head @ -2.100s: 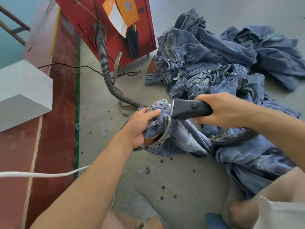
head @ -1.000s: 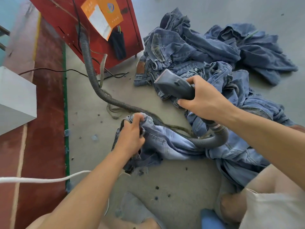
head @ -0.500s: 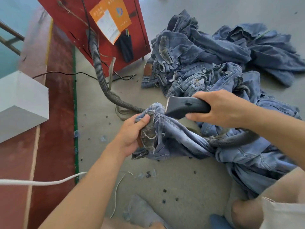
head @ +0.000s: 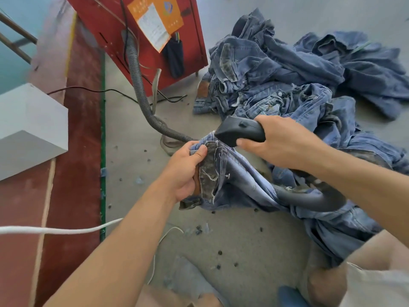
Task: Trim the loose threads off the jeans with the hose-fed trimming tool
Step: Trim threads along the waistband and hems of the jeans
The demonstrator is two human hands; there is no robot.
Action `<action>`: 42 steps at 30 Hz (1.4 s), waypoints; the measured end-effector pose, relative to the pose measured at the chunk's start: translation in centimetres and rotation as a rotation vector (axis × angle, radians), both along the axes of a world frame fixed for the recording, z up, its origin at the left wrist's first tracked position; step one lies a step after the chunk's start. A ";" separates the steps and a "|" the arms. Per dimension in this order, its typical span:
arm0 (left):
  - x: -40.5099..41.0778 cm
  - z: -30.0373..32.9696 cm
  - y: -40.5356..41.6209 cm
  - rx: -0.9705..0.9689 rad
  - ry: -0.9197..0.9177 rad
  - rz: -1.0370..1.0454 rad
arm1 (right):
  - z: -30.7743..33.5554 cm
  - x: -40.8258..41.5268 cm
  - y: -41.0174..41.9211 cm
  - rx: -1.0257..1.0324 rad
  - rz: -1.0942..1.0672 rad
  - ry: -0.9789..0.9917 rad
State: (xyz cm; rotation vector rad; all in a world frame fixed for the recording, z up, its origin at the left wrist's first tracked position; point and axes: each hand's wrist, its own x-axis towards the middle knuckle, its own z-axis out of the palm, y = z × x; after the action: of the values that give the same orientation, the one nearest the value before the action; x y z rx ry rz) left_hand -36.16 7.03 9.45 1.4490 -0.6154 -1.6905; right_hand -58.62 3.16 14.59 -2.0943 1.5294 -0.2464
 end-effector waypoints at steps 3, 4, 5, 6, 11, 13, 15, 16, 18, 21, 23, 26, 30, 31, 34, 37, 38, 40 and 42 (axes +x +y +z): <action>-0.3 0.2 -0.1 0.037 0.028 0.005 | 1.1 -0.8 0.8 0.107 0.036 0.070; -0.5 0.2 0.0 0.052 0.034 -0.005 | 1.2 -0.7 1.2 0.140 0.050 0.105; -0.7 0.1 0.1 0.068 0.044 -0.023 | 1.1 -0.4 1.5 0.152 0.064 0.142; -0.9 0.1 0.2 0.082 0.056 -0.042 | 0.8 -0.1 1.6 0.149 0.070 0.168; -1.2 -0.1 0.5 0.131 0.077 -0.080 | 0.5 1.0 -0.2 0.140 -0.077 0.043; -1.1 0.0 0.5 0.136 0.092 -0.073 | 1.0 0.1 -0.5 0.196 -0.084 -0.004; -0.6 0.2 0.2 0.132 0.096 -0.053 | 1.4 -0.9 0.0 0.271 -0.011 -0.017; -0.5 0.3 0.1 0.127 0.091 -0.050 | 1.6 -1.0 0.4 0.284 0.031 0.015; -0.6 0.4 0.0 0.122 0.061 -0.057 | 1.3 -0.5 1.0 0.239 0.093 0.114; -1.2 0.1 0.2 0.133 0.036 -0.073 | 0.2 1.0 0.8 0.127 0.077 0.124; -1.2 0.1 0.3 0.134 0.035 -0.079 | 0.0 1.2 0.1 0.077 0.035 0.098; -0.3 -0.1 -0.1 0.123 0.025 -0.053 | 0.7 -0.7 -0.6 0.156 0.016 0.054; -0.3 0.1 -0.2 0.120 0.017 -0.072 | 1.1 -1.5 -0.1 0.237 0.105 0.069; -0.6 0.0 -0.2 0.125 0.016 -0.087 | 0.8 -0.9 0.0 0.213 0.117 0.074; -1.1 -0.3 -0.1 0.143 0.019 -0.068 | 0.1 0.7 0.0 0.093 0.093 0.074; -0.4 -0.1 -0.5 0.166 0.047 -0.001 | 0.4 -0.1 0.4 0.032 0.114 0.073; -0.2 0.0 -0.7 0.188 0.051 0.040 | 0.5 -0.7 0.8 0.044 0.156 0.073; 0.1 0.0 -0.9 0.250 0.066 0.105 | 0.6 -1.3 1.9 0.050 0.250 0.135; -0.1 -0.1 -1.0 0.287 0.087 0.135 | 0.1 -0.7 2.9 0.000 0.306 0.222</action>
State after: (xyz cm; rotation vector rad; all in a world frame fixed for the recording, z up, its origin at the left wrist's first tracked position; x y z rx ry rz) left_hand -36.29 6.01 9.38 1.5666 -0.2268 -1.7763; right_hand -59.35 6.10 14.66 -2.3818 1.2982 0.1005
